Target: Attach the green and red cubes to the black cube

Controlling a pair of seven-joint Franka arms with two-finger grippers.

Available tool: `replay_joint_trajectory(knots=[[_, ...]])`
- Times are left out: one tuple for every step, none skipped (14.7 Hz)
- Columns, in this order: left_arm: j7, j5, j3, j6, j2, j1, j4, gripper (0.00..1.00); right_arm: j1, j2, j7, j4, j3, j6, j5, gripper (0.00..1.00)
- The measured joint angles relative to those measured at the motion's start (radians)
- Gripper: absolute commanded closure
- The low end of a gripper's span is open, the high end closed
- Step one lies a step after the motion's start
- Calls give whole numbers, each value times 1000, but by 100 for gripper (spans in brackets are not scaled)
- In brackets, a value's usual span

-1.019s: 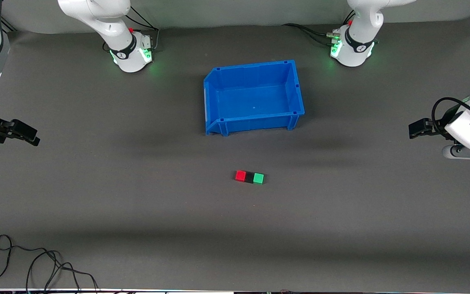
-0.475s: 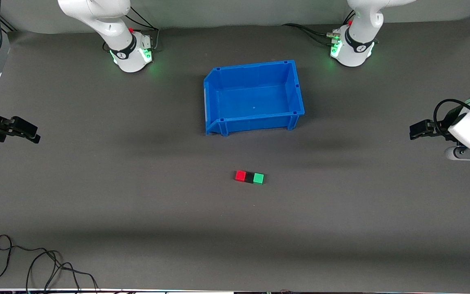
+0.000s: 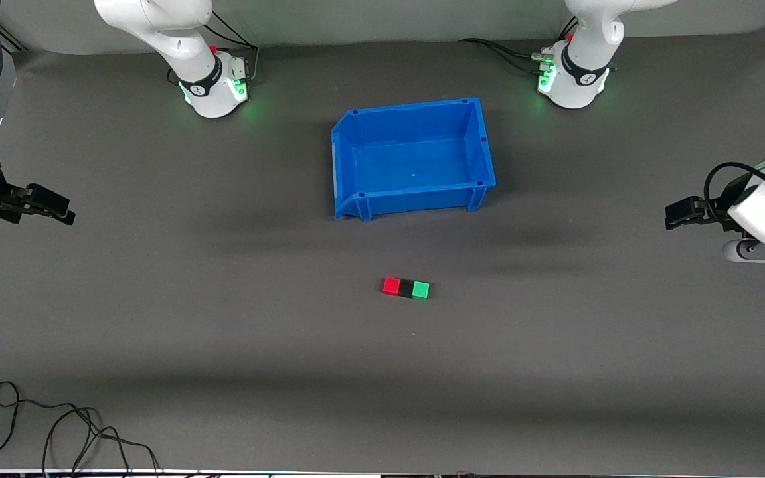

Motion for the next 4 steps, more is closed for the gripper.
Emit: replay_joint_trajectory(knots=[[0, 0, 0, 0, 1, 0, 0, 0, 1, 0, 0, 1, 2, 0, 1, 0], [0, 0, 0, 0, 1, 0, 0, 0, 1, 0, 0, 1, 3, 0, 1, 0], [0, 0, 0, 0, 1, 0, 0, 0, 1, 0, 0, 2, 5, 0, 1, 0], [0, 0, 0, 0, 1, 0, 0, 0, 2, 0, 0, 2, 6, 0, 1, 0]])
